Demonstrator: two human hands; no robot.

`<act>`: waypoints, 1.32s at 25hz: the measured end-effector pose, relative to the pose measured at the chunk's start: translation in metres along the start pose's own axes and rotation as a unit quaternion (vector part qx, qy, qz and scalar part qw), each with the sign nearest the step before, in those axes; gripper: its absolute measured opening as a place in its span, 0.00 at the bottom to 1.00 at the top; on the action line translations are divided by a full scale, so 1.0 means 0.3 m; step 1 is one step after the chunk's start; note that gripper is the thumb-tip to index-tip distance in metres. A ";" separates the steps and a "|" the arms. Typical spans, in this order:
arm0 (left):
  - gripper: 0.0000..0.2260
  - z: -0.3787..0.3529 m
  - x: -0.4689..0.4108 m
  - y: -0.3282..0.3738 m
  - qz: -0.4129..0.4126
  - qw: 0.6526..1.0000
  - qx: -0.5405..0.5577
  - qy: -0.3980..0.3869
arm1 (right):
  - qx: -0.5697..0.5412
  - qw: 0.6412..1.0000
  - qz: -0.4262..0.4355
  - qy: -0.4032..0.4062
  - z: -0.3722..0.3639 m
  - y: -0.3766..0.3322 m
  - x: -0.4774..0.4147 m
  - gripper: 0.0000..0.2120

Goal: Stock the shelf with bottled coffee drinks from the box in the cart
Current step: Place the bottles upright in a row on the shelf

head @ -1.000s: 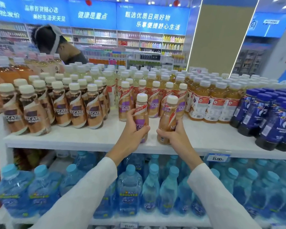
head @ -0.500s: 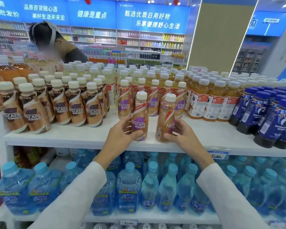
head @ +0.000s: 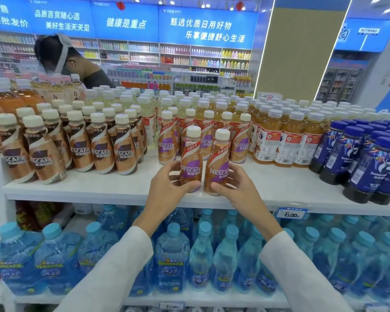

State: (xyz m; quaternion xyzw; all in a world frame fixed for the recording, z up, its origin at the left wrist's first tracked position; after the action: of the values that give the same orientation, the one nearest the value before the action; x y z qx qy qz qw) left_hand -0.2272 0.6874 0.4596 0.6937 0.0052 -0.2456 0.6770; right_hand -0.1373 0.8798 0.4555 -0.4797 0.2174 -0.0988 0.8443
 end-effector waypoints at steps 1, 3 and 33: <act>0.32 -0.004 0.001 0.001 -0.002 1.000 -0.006 0.004 | 0.015 1.000 0.003 0.016 -0.002 -0.001 0.002 0.31; 0.32 -0.009 0.006 0.004 -0.005 1.000 -0.012 0.014 | 0.044 0.998 0.001 0.050 -0.013 -0.006 0.009 0.29; 0.22 -0.125 -0.243 -0.063 0.014 0.975 -0.147 0.168 | 0.071 0.989 -0.021 0.126 -0.143 0.050 -0.329 0.24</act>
State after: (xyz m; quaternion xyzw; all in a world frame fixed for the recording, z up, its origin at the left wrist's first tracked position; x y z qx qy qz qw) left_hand -0.2850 0.7481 0.4659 0.6177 0.1450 -0.1124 0.7647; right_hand -0.2452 0.8917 0.4503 -0.4065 0.3044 -0.1911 0.8400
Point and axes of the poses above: each hand's wrist, its own x-axis away from the middle knuckle, its own z-axis out of the back of the hand, y = z × x, the point moved 4 cm from there along -x, towards the middle knuckle, and after that the axes turned 14 degrees about x, right-handed, at the moved point
